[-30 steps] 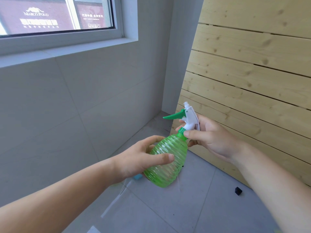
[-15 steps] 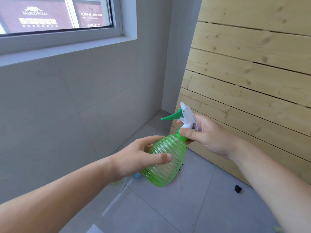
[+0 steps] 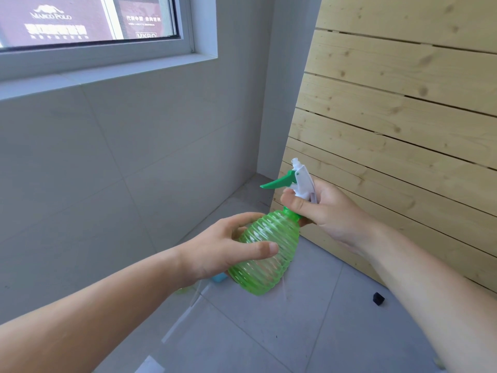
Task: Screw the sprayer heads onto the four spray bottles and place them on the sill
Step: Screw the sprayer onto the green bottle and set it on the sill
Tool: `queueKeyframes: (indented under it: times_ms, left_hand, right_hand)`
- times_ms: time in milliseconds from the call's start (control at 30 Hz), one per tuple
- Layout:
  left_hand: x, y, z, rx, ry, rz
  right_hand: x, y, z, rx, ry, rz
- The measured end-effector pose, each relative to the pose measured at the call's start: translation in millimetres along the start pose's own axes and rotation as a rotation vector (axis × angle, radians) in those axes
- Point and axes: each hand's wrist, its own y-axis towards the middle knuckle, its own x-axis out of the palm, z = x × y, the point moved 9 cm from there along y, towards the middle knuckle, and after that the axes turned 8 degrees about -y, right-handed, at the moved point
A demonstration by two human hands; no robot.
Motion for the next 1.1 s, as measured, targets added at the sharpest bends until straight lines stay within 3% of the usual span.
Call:
queueKeyframes:
  times_ms: [100, 300, 400, 633, 867, 1100]
  left_hand:
    - [-1.2, 0.0, 1.0, 0.003, -0.002, 0.013]
    - [-6.7, -0.9, 4.9, 0.032, 0.006, 0.077]
    - [-4.7, -2.8, 7.0, 0.019, -0.046, 0.058]
    - [5.4, -3.6, 6.1, -0.015, -0.205, -0.04]
    - [15.8, -0.8, 3.2, -0.039, -0.293, -0.115]
    - [11.2, 1.4, 7.0, -0.004, -0.271, -0.114]
  right_hand:
    - [-3.3, -2.4, -2.4, -0.012, 0.155, -0.039]
    - [-5.2, 2.7, -8.8, -0.036, 0.003, 0.066]
    - [-7.7, 4.1, -6.0, 0.005, 0.082, 0.106]
    - [4.0, -4.2, -2.0, 0.08, 0.51, 0.029]
    - [24.0, -9.6, -15.4, 0.04, 0.649, -0.153]
    - [21.1, -4.9, -23.8, -0.017, 0.661, -0.086]
